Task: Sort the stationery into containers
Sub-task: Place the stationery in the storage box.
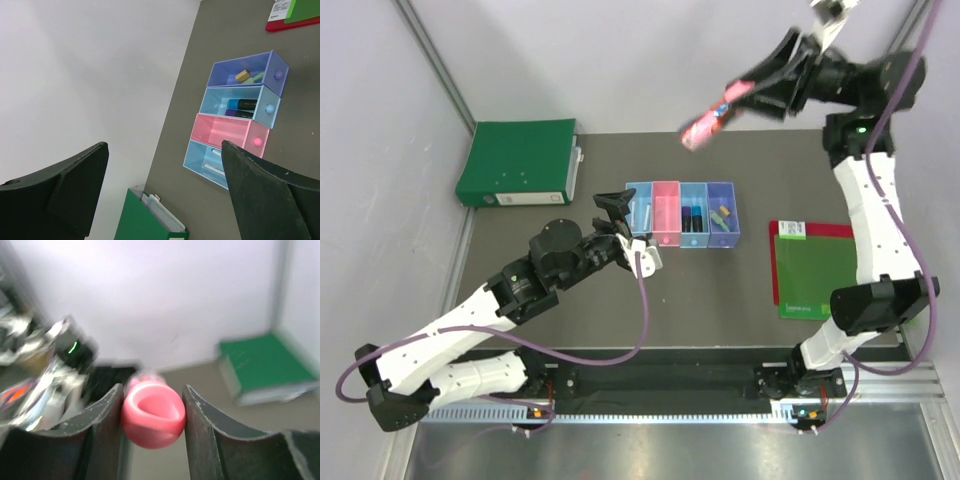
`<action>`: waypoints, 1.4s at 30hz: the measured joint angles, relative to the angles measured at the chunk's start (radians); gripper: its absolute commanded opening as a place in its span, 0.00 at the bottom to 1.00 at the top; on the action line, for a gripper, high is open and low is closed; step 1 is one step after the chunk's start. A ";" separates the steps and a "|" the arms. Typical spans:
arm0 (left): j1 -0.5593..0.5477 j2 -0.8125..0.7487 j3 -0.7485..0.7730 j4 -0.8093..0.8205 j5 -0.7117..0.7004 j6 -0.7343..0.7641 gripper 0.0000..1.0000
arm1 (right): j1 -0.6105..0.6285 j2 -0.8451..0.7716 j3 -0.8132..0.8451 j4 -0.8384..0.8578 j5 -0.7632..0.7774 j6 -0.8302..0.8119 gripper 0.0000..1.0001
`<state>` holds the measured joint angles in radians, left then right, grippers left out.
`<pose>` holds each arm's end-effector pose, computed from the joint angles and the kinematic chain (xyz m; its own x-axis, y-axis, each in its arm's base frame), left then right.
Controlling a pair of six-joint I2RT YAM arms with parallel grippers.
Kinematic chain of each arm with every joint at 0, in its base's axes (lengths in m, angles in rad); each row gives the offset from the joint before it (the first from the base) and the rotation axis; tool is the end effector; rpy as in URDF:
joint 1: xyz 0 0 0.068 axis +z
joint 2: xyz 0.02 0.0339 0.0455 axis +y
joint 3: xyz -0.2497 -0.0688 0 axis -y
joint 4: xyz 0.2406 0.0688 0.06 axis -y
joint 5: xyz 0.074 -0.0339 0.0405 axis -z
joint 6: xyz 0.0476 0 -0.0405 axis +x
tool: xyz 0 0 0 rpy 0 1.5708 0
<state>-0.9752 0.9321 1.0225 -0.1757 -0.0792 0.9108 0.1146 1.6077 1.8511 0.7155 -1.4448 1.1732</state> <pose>0.1301 -0.1853 0.3851 0.5877 0.5366 -0.6056 0.5166 0.3272 0.7913 0.2869 0.0806 0.5447 -0.2203 0.0913 -0.9711 -0.9745 -0.0632 0.2152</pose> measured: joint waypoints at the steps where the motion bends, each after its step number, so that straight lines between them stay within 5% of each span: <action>1: 0.000 0.010 0.009 0.001 0.000 0.000 0.99 | -0.006 0.001 0.076 -0.188 0.053 -0.132 0.00; 3: 0.000 0.027 0.024 0.007 0.000 0.000 0.99 | -0.005 0.017 0.240 -0.526 0.212 -0.399 0.00; 6: 0.000 0.035 0.035 0.018 0.000 0.002 0.99 | 0.003 0.004 0.346 -0.815 0.385 -0.665 0.00; 15: 0.000 0.030 0.047 0.018 -0.012 0.009 0.99 | 0.161 0.069 0.294 -1.382 0.943 -1.276 0.00; 20: 0.000 -0.004 0.039 0.023 -0.035 0.010 0.99 | 0.267 0.089 0.099 -1.473 1.181 -1.464 0.00; 26: 0.002 -0.074 -0.030 0.037 -0.078 0.011 0.99 | 0.360 0.098 0.055 -1.454 1.334 -1.559 0.00; 42: 0.098 -0.138 -0.138 -0.005 -0.111 -0.103 0.99 | 0.451 0.283 0.076 -1.326 1.356 -1.580 0.00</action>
<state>-0.8776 0.7940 0.8845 -0.1806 -0.1905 0.8082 0.5659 1.8912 1.9274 -0.6109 -0.0887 -0.4072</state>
